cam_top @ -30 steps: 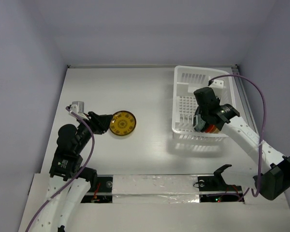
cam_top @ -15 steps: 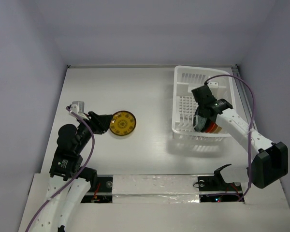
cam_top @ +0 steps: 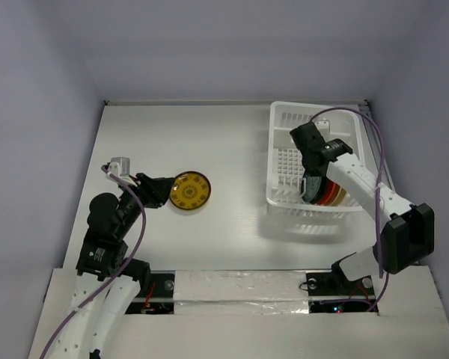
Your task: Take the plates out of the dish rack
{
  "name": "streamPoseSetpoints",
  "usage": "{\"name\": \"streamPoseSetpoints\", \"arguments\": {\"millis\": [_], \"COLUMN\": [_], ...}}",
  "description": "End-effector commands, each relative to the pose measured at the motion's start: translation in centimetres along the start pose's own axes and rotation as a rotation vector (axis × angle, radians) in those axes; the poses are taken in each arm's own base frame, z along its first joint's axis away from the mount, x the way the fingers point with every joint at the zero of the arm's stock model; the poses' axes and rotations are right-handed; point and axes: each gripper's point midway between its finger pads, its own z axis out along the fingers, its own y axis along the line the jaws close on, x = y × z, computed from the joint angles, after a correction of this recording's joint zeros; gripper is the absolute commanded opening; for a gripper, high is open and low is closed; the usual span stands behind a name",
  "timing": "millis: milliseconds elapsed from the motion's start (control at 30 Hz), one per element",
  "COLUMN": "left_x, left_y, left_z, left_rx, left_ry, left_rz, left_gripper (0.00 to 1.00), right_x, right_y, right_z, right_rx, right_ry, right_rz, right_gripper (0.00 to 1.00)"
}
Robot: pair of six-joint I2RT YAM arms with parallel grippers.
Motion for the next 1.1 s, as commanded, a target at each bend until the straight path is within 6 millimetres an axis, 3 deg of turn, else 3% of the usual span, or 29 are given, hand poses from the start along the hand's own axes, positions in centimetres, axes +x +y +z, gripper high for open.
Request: {"name": "streamPoseSetpoints", "arguments": {"millis": [0,267,500,767,867,967,1067], "left_x": [-1.3,-1.4,-1.4,-1.3,-1.4,-1.4,-1.4], "left_y": [-1.1,-1.3,-1.2,-1.2,-1.2,-1.2,-1.1], "left_z": [-0.2,-0.4,-0.5,-0.4,-0.4,-0.4,-0.4], "left_rx": [0.049,0.055,0.054,0.053,0.053,0.051,0.047], "left_ry": [-0.047,-0.058,-0.058,-0.054,-0.057,-0.057,-0.057], "left_rz": [0.019,0.020,0.020,0.019,0.020,0.019,0.019], "left_gripper": [0.33,0.34,0.34,0.34,0.34,0.34,0.34], "right_x": [-2.7,-3.1,-3.6,-7.3,-7.8,-8.3,-9.3], "right_y": [-1.8,-1.1,1.1,0.8,0.2,-0.3,-0.6], "right_z": [-1.8,-1.7,-1.5,-4.7,-5.1,-5.9,-7.9], "right_rx": [0.055,0.101,0.134,0.238,0.262,0.261,0.215], "right_ry": [-0.065,-0.052,-0.046,-0.132,-0.142,-0.167,-0.230], "right_rz": [0.018,-0.053,-0.142,-0.193,-0.195,-0.148,-0.070], "right_gripper": [0.00,0.00,0.00,0.00,0.00,0.00,0.00]}}
